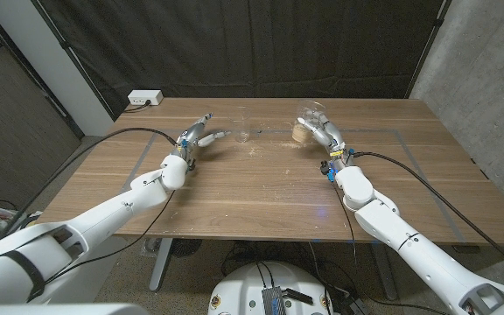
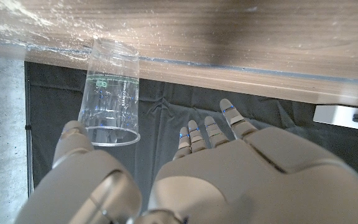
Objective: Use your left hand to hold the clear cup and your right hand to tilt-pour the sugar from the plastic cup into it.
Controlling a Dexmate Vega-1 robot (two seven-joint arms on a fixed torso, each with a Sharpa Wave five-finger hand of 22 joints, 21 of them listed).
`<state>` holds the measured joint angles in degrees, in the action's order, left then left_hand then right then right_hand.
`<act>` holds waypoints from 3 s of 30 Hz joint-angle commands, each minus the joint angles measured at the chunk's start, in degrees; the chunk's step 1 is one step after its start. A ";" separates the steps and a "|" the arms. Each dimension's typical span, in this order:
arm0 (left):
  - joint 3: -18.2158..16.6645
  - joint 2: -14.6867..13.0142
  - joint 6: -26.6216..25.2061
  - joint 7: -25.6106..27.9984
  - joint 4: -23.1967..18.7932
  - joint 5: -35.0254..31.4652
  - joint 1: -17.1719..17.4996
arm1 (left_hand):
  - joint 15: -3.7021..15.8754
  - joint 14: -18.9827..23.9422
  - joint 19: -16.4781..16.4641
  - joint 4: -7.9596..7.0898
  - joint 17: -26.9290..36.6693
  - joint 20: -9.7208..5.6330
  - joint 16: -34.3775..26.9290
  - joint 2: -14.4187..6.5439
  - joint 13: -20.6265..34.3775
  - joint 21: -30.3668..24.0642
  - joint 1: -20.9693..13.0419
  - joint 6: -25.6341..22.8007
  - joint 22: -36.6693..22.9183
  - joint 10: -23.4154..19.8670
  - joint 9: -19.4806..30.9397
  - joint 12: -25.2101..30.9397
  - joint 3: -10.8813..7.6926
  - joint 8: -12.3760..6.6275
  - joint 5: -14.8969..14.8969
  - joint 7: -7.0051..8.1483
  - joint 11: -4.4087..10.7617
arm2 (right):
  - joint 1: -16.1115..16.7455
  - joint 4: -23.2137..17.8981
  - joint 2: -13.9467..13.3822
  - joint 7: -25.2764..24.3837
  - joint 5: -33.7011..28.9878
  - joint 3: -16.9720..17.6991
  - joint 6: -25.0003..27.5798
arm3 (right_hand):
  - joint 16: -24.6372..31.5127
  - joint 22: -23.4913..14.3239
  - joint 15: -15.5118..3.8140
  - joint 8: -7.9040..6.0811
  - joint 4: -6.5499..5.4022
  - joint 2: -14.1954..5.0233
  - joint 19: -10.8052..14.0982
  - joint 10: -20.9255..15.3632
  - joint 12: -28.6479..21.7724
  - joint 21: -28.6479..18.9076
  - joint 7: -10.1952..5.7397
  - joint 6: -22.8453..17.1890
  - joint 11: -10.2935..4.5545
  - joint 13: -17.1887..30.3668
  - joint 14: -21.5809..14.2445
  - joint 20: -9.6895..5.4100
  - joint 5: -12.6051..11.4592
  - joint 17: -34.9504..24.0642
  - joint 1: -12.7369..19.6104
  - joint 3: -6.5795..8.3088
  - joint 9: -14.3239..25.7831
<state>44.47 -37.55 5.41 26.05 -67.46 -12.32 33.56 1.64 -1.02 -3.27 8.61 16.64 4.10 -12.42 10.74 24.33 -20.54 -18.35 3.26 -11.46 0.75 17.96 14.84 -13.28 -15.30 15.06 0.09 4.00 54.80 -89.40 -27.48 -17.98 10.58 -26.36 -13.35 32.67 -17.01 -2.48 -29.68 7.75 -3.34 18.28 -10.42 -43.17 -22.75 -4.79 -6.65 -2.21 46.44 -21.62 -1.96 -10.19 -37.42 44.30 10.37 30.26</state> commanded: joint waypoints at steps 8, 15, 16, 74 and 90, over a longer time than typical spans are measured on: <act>6.63 11.61 10.62 -1.85 24.65 -3.09 -12.87 | 0.89 0.33 -0.25 0.21 0.27 -0.31 -0.26 -0.17 0.39 0.21 -0.69 -0.47 0.03 -0.49 0.16 0.68 0.99 -0.54 0.57 1.08 0.79 | 1.39 -2.03 -0.78 -0.97 -0.71 0.67 0.48 | -0.19 0.03 -8.78 -0.39 -0.03 -0.47 -0.12 -0.48 0.33 -0.22 0.29 -0.56 0.04 0.19 -0.53 -0.37 -0.24 -0.21 0.11 0.46 0.29; 8.66 16.66 17.22 -0.92 36.50 -3.77 -17.42 | 1.34 1.00 -0.72 0.36 0.32 -0.51 -0.47 -0.29 0.60 0.15 -1.30 -1.16 0.00 -1.27 0.21 1.19 1.67 -0.90 0.91 1.51 1.21 | 1.40 -1.98 -0.60 -1.20 -0.84 0.81 0.19 | -0.22 0.12 -8.73 -0.43 0.00 -0.51 -0.23 -0.53 0.43 -0.18 0.33 -0.64 0.09 0.25 -0.58 -0.34 -0.26 -0.27 0.14 0.51 0.34; 8.92 17.42 18.09 -0.74 38.23 -3.80 -18.03 | 1.44 1.15 -0.89 0.37 0.32 -0.58 -0.52 -0.30 0.63 0.11 -1.37 -1.17 -0.01 -1.44 0.22 1.29 1.75 -0.92 0.95 1.55 1.16 | 1.31 -1.89 -0.60 -1.08 -0.86 0.77 0.10 | -0.21 0.13 -8.71 -0.46 0.01 -0.52 -0.23 -0.53 0.45 -0.18 0.39 -0.71 0.06 0.26 -0.58 -0.38 -0.27 -0.28 0.15 0.52 0.34; 6.84 24.33 31.02 -9.80 46.88 18.80 -18.02 | 5.90 17.81 -15.63 0.13 2.20 -4.83 -4.41 -2.35 4.45 -4.86 -11.19 -12.75 -0.15 -14.71 1.41 10.67 6.45 -6.58 4.19 3.38 4.17 | 0.93 2.48 -0.36 0.52 1.11 1.74 -4.88 | -0.52 0.86 -8.63 -0.81 0.11 -0.64 -0.41 -1.33 1.25 -0.21 0.22 -2.00 0.27 0.85 -0.97 -0.37 -0.34 -0.62 0.10 0.89 0.48; 5.08 26.41 25.63 -12.51 47.05 22.27 -17.93 | 8.27 30.20 -21.89 -0.05 4.26 -7.74 -7.35 -6.15 6.62 -7.46 -20.05 -22.19 -0.38 -24.60 2.06 17.15 5.39 -10.59 5.26 3.87 5.48 | 2.21 1.63 -0.90 0.05 1.45 2.56 -5.19 | -0.61 1.01 -8.69 -0.75 0.06 -0.77 -0.46 -1.38 1.48 -0.24 0.25 -2.11 0.15 1.00 -0.92 -0.45 -0.37 -0.75 0.02 0.99 0.48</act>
<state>50.35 -12.29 34.04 14.87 -20.51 7.93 15.49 2.64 27.11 -24.26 8.47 20.35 -2.55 -19.08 5.33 30.42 -27.47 -36.76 -17.46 -11.61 -22.32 19.71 30.88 -7.50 -25.18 19.95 4.00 9.05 56.33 -87.48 -28.04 -17.94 11.68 -24.24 -18.20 32.12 -15.95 -2.46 -30.12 7.82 -3.42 17.97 -11.38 -41.85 -22.75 -4.38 -8.29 -1.86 47.14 -22.23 -2.26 -10.19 -37.89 44.21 10.77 30.53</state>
